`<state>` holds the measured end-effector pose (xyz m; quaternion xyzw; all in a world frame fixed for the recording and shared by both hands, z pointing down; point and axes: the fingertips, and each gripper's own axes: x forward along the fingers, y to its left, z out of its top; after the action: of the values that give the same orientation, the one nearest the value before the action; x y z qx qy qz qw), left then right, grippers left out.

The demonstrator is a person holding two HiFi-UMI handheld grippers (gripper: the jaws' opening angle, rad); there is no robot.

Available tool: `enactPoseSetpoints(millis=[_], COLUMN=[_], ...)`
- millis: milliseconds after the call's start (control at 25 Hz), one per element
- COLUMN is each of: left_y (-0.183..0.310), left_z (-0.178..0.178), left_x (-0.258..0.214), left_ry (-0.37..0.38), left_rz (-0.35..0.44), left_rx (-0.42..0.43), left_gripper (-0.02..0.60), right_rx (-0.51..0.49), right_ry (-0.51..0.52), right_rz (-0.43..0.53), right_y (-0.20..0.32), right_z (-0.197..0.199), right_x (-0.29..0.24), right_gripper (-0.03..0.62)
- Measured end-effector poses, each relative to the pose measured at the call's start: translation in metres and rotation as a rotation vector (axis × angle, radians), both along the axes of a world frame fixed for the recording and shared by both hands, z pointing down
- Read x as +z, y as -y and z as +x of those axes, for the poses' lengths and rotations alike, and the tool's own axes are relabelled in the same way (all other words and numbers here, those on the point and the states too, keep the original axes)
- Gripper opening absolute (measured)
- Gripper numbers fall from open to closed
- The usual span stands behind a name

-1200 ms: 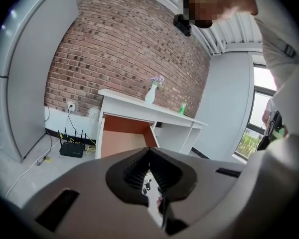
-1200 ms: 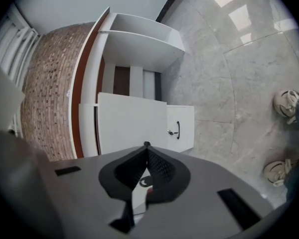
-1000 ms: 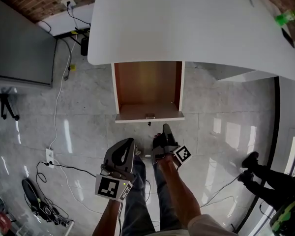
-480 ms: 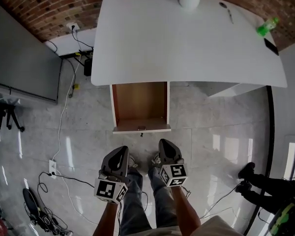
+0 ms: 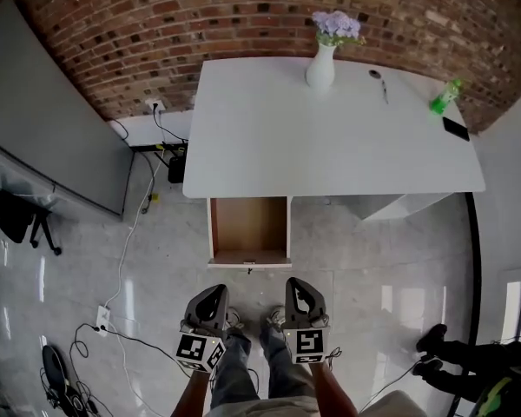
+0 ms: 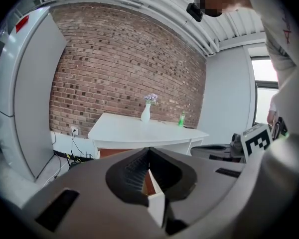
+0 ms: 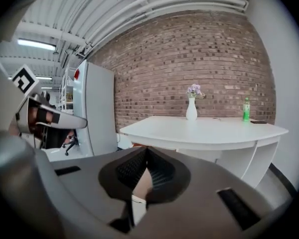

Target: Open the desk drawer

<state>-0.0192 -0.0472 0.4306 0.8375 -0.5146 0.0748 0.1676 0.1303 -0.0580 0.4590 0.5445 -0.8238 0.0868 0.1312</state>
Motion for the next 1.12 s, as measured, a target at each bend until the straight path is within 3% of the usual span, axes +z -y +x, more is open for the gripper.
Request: enactPoseSetpoints(millis=[560,1120], left_y=[-0.055,-0.177], left_z=[0.016,-0.014], left_x=[-0.073,-0.109], left_ry=[0.007,-0.011], left_rz=[0.029,0.107], left_rx=[0.083,0.167], left_gripper=[0.012,0.012], right_rx=[-0.036,-0.016], right_ry=[0.0,0.028], right_rz=[0.095,0.085], right_y=[-0.063,-0.19], right_z=[0.012,-0.049], right_x=[-0.113,-0.141], right_gripper=[0.017,0.017])
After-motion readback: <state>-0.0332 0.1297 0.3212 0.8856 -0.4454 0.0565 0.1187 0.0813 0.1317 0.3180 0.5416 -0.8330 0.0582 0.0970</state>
